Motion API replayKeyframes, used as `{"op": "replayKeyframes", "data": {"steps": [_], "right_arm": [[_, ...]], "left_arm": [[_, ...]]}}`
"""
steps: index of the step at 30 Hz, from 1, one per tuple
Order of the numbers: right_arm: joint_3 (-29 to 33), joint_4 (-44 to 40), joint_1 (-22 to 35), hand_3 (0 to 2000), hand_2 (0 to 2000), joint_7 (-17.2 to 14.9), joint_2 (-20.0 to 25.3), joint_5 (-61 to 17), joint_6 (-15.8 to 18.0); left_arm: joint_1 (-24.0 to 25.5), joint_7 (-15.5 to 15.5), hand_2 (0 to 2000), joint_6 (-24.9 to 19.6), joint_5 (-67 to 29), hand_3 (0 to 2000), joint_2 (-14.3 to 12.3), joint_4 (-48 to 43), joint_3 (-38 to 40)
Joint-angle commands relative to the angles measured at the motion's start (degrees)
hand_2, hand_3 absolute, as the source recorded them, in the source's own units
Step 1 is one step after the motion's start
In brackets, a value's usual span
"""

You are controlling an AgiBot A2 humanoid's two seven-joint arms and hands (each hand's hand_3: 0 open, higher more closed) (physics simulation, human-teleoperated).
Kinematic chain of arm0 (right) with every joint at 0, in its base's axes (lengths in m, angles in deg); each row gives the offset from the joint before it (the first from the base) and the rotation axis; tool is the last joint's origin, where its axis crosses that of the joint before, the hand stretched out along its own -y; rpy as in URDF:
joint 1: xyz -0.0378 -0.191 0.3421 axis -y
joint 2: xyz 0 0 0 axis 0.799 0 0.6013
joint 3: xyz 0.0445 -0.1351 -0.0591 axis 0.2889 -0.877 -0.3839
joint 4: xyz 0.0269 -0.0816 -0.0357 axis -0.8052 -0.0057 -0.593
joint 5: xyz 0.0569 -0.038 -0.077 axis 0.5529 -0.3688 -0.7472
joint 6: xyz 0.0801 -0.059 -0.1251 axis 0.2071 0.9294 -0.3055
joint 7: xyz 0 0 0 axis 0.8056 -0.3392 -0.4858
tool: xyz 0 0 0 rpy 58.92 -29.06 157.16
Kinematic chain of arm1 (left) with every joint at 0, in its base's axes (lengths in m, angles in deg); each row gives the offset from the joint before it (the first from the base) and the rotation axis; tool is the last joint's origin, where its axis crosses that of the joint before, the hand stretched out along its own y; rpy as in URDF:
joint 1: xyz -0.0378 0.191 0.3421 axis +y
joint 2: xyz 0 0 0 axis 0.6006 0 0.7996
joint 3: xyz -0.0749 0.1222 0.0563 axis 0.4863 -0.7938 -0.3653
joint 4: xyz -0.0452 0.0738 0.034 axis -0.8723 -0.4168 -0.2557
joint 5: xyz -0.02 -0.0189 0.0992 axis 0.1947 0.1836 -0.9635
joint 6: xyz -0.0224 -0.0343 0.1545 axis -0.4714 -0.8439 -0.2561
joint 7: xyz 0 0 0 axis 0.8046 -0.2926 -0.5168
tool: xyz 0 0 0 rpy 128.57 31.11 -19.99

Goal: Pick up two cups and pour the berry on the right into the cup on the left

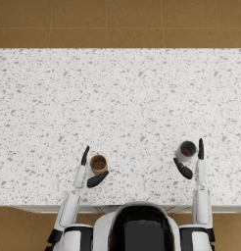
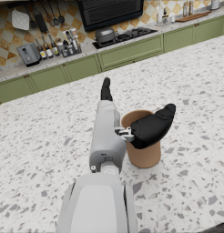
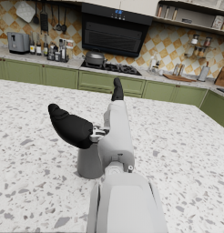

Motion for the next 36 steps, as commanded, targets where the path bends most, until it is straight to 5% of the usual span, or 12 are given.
{"op": "replayKeyframes", "data": {"steps": [1, 36], "right_arm": [[1.7, -2.2, -0.8, 0, 0, 0.0, 0.3, 0.0, 0.0], [-5.3, -28.9, 10.8, 0, 0, 0.0, 3.9, 0.0, -0.1]], "left_arm": [[0.1, 0.0, 0, 0.0, 0.0, 0, -0.1, 2.0, -0.5], [-5.9, 0.1, 0, -0.7, 0.0, 0, -7.0, 20.1, -3.6]]}}
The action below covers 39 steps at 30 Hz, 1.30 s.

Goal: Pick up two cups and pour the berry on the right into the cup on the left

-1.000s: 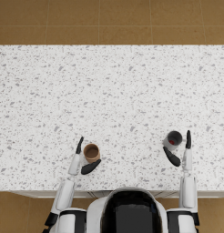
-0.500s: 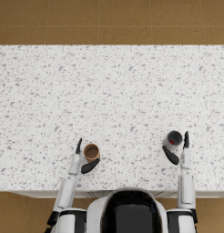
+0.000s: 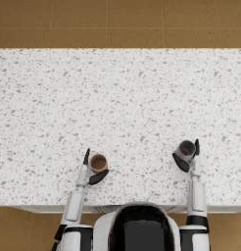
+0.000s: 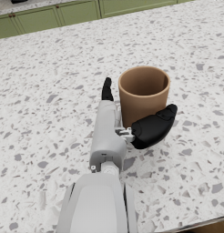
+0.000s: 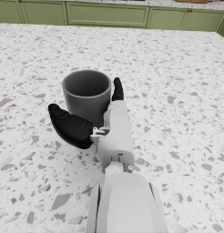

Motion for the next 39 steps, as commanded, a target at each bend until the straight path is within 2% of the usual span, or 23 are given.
{"op": "replayKeyframes", "data": {"steps": [1, 7, 8, 9, 11, 12, 14, 23, 35, 39], "right_arm": [[0.0, -1.4, 1.6, 0, 0, 0.0, 0.2, 0.0, 0.0], [-0.6, -1.7, 2.5, 0, 0, 0.0, 0.8, 0.0, 0.0], [0.2, -0.7, 2.0, 327, 1361, 0.0, 0.8, 0.0, 0.0], [0.6, -0.6, 2.0, 653, 2000, 0.0, 0.9, 0.0, 0.5], [0.8, -0.6, 1.8, 1280, 2000, 0.0, 1.1, 0.0, 2.5], [-0.3, 8.7, 0.0, 1280, 2000, 0.1, 1.3, 0.0, 2.5], [-0.9, 15.1, -0.8, 1280, 2000, 0.1, 1.5, 0.0, 2.9], [-6.4, 25.2, 1.3, 1280, 2000, 0.2, 2.6, 0.0, 4.1], [-8.7, 29.4, 7.5, 1280, 2000, 0.4, 5.1, -21.8, 4.9], [-10.4, 30.7, 10.5, 1280, 2000, 0.4, 6.5, -29.1, 5.0]], "left_arm": [[-1.9, 0.1, 0, 0.0, 0.0, 0, -0.8, 2.4, -0.1], [-2.8, 0.0, 0, 0.2, 0.0, 0, -1.7, 3.4, 0.1], [-2.1, 0.1, 1361, 0.4, 0.0, 327, -1.5, 2.3, 0.1], [-1.7, 0.1, 2000, 0.4, 0.0, 653, -1.4, 1.3, -0.2], [-1.3, 0.0, 2000, 0.0, 0.0, 1280, -1.4, -1.0, -0.1], [-2.8, 0.0, 2000, 0.0, 0.0, 1280, -2.2, -6.3, -0.8], [-3.7, 0.0, 2000, -0.7, 0.0, 1280, -3.0, -8.3, -2.2], [-9.0, 0.0, 2000, -1.0, 0.0, 1280, -7.2, -7.3, -7.8], [-10.2, 0.1, 2000, -1.0, -21.8, 1280, -9.1, -7.9, -9.0], [-10.9, 0.1, 2000, -1.0, -25.2, 1280, -9.9, -7.4, -9.6]]}}
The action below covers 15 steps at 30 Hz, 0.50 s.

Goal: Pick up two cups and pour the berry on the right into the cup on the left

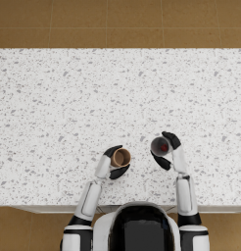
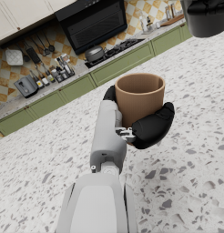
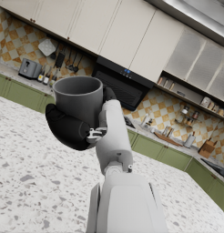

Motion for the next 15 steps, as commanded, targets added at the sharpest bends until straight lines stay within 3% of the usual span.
{"op": "replayKeyframes", "data": {"steps": [1, 15], "right_arm": [[-1.5, 1.5, 3.7, 1280, 2000, 0.0, 1.4, -1.8, 0.0], [-6.3, 4.6, 6.6, 1280, 2000, 0.1, 3.9, -27.5, 0.7]], "left_arm": [[-1.0, 0.0, 2000, 0.0, -0.3, 1280, -0.7, 0.1, -0.5], [-4.0, 0.0, 2000, -0.1, -1.2, 1280, -3.4, 3.5, -0.9]]}}
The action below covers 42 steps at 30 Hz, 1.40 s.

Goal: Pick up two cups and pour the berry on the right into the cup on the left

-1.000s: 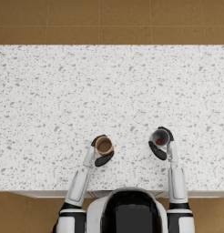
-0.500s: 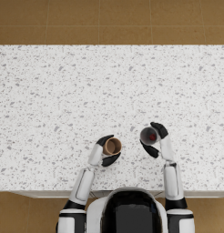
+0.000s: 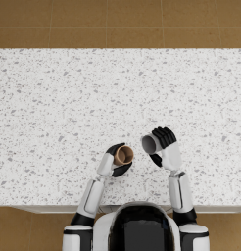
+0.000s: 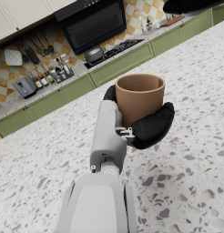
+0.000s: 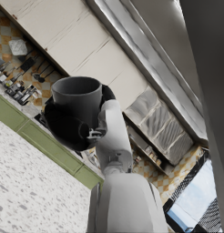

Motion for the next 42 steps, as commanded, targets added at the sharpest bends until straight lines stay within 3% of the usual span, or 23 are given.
{"op": "replayKeyframes", "data": {"steps": [1, 17, 42], "right_arm": [[-2.0, 1.9, 1.1, 1280, 2000, 0.0, 0.8, -1.8, 0.0], [-5.2, 4.8, 0.6, 1280, 2000, 0.0, 1.7, -31.3, 0.0], [-7.2, 5.5, -0.8, 1280, 2000, 0.1, 2.4, -65.3, 0.0]], "left_arm": [[-1.9, 0.0, 2000, 0.0, 0.0, 1280, -1.2, 0.4, -0.5], [-2.3, 0.0, 2000, -0.2, 0.0, 1280, -2.3, 1.8, -0.3], [-5.2, 0.0, 2000, -0.2, 0.0, 1280, -4.9, 5.4, -0.9]]}}
